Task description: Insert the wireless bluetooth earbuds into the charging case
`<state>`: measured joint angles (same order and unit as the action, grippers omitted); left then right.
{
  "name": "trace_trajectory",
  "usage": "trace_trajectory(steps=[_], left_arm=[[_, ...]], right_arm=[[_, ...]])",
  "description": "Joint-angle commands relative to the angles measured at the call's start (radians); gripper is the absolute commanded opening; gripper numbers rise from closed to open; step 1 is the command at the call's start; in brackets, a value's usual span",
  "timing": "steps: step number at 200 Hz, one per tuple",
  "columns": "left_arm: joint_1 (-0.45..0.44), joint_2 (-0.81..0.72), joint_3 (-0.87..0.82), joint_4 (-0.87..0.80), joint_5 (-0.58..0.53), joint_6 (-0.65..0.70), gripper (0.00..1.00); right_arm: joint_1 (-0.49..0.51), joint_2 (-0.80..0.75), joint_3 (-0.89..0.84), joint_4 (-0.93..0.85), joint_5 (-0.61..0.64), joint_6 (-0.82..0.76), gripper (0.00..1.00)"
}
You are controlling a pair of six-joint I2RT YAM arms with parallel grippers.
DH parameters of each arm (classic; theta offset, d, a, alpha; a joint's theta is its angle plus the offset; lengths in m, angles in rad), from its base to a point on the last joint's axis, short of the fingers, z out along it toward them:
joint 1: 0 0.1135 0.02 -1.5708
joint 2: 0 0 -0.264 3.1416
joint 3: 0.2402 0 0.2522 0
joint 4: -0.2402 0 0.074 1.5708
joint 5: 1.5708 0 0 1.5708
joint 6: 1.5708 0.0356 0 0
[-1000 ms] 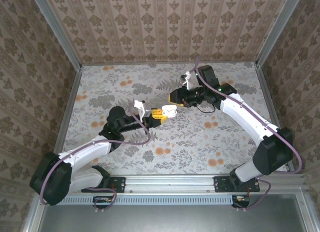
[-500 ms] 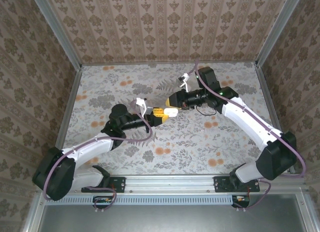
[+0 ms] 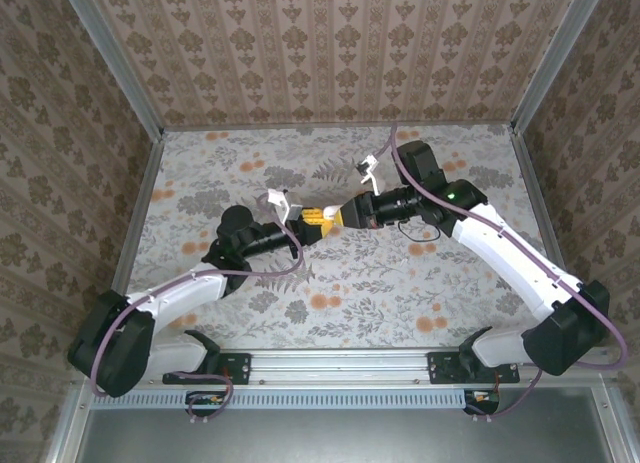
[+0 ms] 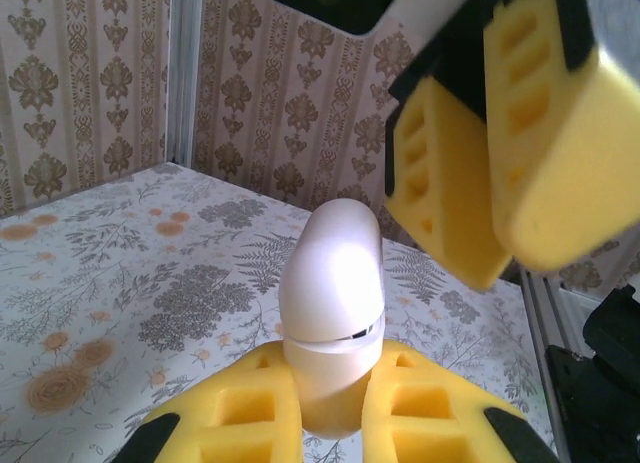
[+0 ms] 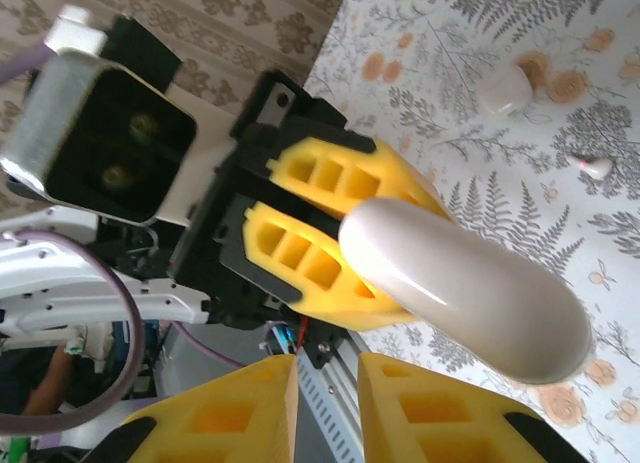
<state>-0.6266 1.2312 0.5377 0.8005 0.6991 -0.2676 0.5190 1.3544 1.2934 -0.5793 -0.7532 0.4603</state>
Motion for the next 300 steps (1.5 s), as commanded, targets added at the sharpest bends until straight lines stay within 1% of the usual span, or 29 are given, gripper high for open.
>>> trace_trajectory(steps=[1,25,69,91,114,141,161,181,208,217,246,278,287,295,300], left_arm=[[0.003,0.004,0.046,0.065,0.003,-0.045,0.00],[0.004,0.010,0.056,0.057,0.021,-0.050,0.00],[0.002,0.036,0.062,0.040,0.050,-0.057,0.00],[0.001,0.053,0.073,0.040,0.075,-0.064,0.00],[-0.003,0.071,0.091,0.042,0.105,-0.077,0.00],[-0.007,0.085,0.112,0.042,0.140,-0.096,0.00],[-0.008,0.095,0.127,0.043,0.162,-0.111,0.00],[-0.008,0.099,0.138,0.046,0.165,-0.133,0.00],[-0.008,0.100,0.151,0.051,0.153,-0.157,0.00],[-0.007,0.104,0.160,0.049,0.151,-0.164,0.00],[-0.007,0.120,0.188,0.049,0.155,-0.181,0.00],[-0.007,0.142,0.211,0.051,0.167,-0.194,0.00],[-0.007,0.147,0.212,0.049,0.170,-0.192,0.00],[-0.007,0.151,0.209,0.049,0.170,-0.188,0.00],[-0.007,0.153,0.207,0.048,0.169,-0.186,0.00]], right_arm=[[0.012,-0.005,-0.012,-0.076,0.077,-0.074,0.22],[0.010,-0.016,-0.018,-0.073,0.098,-0.070,0.21],[0.001,-0.088,0.022,-0.060,0.168,-0.067,0.22],[-0.002,-0.106,0.057,-0.053,0.213,-0.083,0.25],[-0.002,-0.101,0.076,-0.027,0.258,-0.111,0.32],[-0.003,-0.070,0.061,0.010,0.291,-0.155,0.33],[-0.002,-0.042,0.045,0.038,0.292,-0.168,0.32],[0.001,-0.031,0.022,0.039,0.282,-0.176,0.28],[0.013,-0.056,-0.046,0.039,0.299,-0.193,0.24],[0.018,-0.068,-0.070,0.065,0.307,-0.198,0.23],[0.039,-0.090,-0.122,0.059,0.341,-0.218,0.21],[0.050,-0.092,-0.121,0.049,0.362,-0.234,0.20],[0.050,-0.099,-0.116,0.022,0.376,-0.234,0.22],[0.049,-0.107,-0.111,0.018,0.402,-0.231,0.29],[0.046,-0.113,-0.111,0.017,0.418,-0.230,0.35]])
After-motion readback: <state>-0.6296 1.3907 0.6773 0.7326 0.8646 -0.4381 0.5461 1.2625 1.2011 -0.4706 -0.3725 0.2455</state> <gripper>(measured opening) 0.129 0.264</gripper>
